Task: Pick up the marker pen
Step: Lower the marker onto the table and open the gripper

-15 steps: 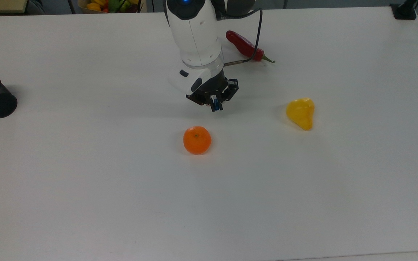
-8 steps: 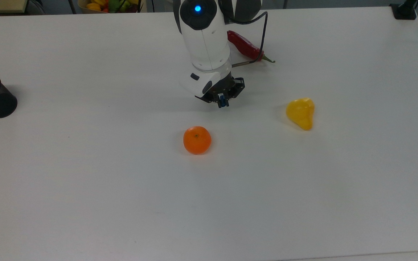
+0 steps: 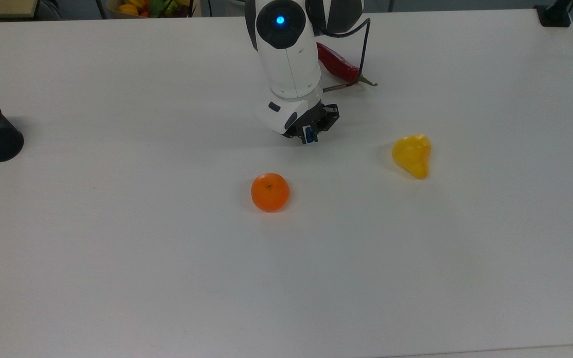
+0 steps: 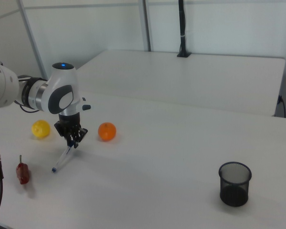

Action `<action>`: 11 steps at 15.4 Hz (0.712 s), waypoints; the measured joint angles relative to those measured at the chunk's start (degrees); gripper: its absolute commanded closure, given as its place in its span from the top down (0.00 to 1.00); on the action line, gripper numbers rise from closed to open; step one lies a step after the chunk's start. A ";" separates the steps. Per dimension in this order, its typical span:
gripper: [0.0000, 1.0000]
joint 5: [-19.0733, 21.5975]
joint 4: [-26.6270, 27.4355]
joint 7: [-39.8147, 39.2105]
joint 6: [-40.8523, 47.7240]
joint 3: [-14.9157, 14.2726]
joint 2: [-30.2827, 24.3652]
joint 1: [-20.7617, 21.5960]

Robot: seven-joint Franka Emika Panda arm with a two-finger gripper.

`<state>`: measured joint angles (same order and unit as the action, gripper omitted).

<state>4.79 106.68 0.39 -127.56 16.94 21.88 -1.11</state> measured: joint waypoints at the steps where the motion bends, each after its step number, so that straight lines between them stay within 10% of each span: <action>1: 0.70 0.00 -0.03 0.02 -0.04 0.00 0.00 -0.07; 4: 1.00 0.00 -0.09 0.45 -0.13 0.00 -0.01 -0.18; 11: 1.00 0.00 -0.85 0.94 -0.17 -0.03 -1.14 -0.51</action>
<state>4.79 105.83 1.32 -127.73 16.91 20.74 -1.62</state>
